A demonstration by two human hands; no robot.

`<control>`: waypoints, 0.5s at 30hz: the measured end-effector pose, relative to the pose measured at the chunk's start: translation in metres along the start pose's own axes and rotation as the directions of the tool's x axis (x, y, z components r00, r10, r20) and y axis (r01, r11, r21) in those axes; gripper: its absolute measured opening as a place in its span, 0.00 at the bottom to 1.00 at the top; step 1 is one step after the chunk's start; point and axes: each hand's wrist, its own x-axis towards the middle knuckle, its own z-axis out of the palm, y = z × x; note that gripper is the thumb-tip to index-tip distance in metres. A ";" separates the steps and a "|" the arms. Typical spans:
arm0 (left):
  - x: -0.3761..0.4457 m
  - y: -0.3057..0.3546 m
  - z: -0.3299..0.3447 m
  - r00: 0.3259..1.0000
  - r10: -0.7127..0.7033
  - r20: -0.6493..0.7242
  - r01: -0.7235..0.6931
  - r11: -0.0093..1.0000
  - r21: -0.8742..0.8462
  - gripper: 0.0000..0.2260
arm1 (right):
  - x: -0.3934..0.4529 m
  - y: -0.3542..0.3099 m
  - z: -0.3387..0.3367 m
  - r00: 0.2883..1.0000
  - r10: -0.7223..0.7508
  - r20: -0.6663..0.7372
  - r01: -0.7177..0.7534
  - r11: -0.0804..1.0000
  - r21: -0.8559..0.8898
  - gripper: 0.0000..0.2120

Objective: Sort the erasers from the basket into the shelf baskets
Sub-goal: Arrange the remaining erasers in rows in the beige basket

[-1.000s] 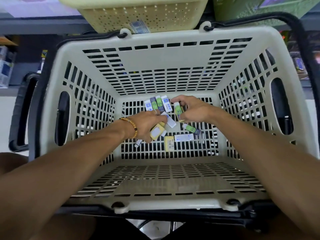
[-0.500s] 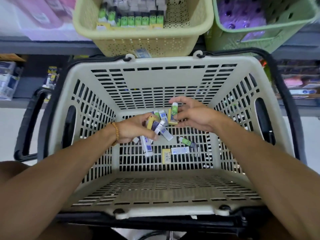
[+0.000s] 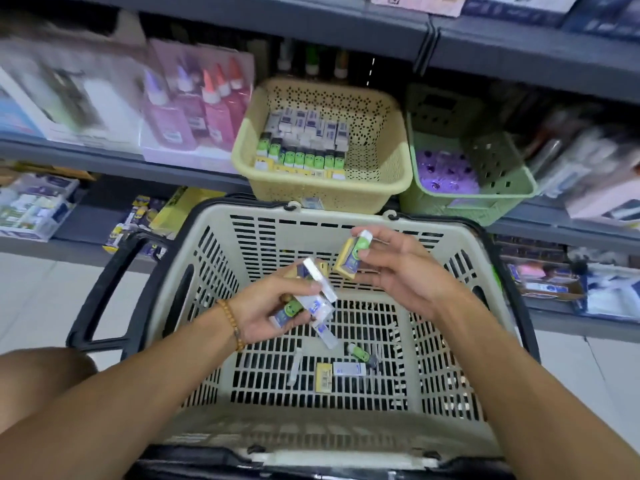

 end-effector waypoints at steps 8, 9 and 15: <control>-0.020 0.050 0.013 0.979 0.205 0.004 -0.205 0.979 -0.006 0.16 | 0.018 -0.069 0.038 0.976 -0.212 0.042 0.211 0.977 0.027 0.15; -0.021 0.056 0.013 0.973 0.229 -0.004 -0.229 0.973 -0.021 0.19 | 0.023 -0.076 0.041 0.972 -0.232 0.037 0.231 0.973 0.016 0.14; -0.031 0.092 -0.001 0.935 0.355 -0.013 -0.355 0.935 0.017 0.18 | 0.075 -0.108 0.053 0.961 -0.253 -0.108 0.228 0.953 -0.201 0.09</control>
